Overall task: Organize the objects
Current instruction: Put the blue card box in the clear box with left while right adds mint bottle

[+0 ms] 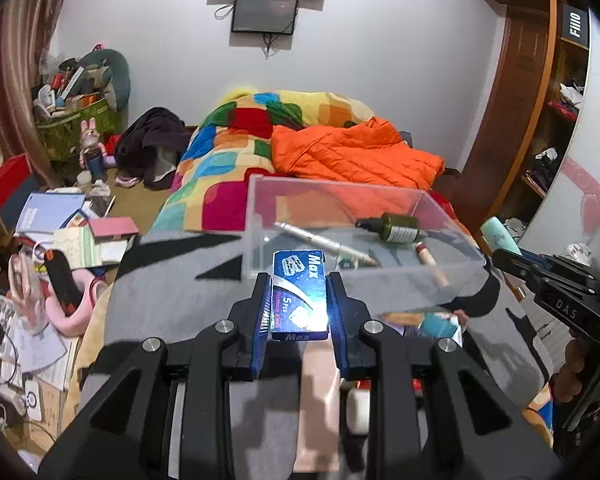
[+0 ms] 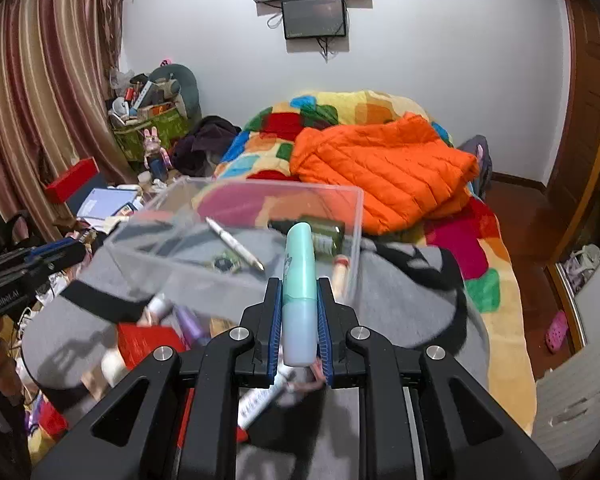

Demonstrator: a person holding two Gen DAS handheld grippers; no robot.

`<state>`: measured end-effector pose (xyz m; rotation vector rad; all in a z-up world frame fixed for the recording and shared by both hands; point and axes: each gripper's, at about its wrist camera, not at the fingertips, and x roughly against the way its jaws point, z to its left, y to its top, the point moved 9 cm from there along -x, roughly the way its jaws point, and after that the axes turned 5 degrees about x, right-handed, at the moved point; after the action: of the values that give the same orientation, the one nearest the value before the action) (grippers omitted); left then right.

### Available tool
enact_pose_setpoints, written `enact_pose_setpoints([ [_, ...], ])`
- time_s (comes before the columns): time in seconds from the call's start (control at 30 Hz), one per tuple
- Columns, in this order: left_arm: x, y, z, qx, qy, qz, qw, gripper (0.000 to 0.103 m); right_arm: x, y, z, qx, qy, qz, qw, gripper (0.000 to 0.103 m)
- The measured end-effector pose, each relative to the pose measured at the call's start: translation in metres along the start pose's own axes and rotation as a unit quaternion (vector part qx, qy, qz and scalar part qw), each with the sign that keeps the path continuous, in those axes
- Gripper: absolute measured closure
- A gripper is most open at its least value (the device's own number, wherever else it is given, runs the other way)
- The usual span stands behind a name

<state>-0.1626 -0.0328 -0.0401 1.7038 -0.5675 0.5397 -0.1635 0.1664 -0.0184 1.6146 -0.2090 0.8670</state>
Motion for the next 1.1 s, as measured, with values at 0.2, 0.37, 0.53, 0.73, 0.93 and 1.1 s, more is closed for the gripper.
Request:
enact_pose_setpoints([
  [0.2, -0.018, 0.018, -0.009, -0.015, 0.000, 0.001, 0.9999, 0.076, -0.012, 0.027, 0.002, -0.002, 0.004, -0.014, 1.000, 0.088],
  [0.37, -0.040, 0.029, -0.007, -0.024, 0.010, 0.012, 0.9996, 0.076, -0.027, 0.044, 0.001, 0.001, 0.001, -0.013, 1.000, 0.088],
  [0.53, -0.069, 0.030, -0.003, -0.022, 0.010, 0.040, 0.9989, 0.076, -0.050, 0.048, 0.005, 0.011, -0.001, 0.006, 1.000, 0.088],
  [0.73, -0.096, 0.026, 0.003, -0.024, 0.014, 0.068, 0.9973, 0.076, -0.082, 0.038, 0.018, 0.027, 0.009, 0.044, 0.999, 0.088],
  [0.93, -0.106, 0.020, 0.004, -0.020, 0.012, 0.086, 0.9960, 0.076, -0.104, 0.026, 0.025, 0.044, 0.010, 0.076, 0.996, 0.088],
  [1.1, -0.104, 0.018, 0.005, -0.013, 0.007, 0.094, 0.9955, 0.076, -0.101, 0.019, 0.031, 0.065, 0.004, 0.077, 0.995, 0.088],
])
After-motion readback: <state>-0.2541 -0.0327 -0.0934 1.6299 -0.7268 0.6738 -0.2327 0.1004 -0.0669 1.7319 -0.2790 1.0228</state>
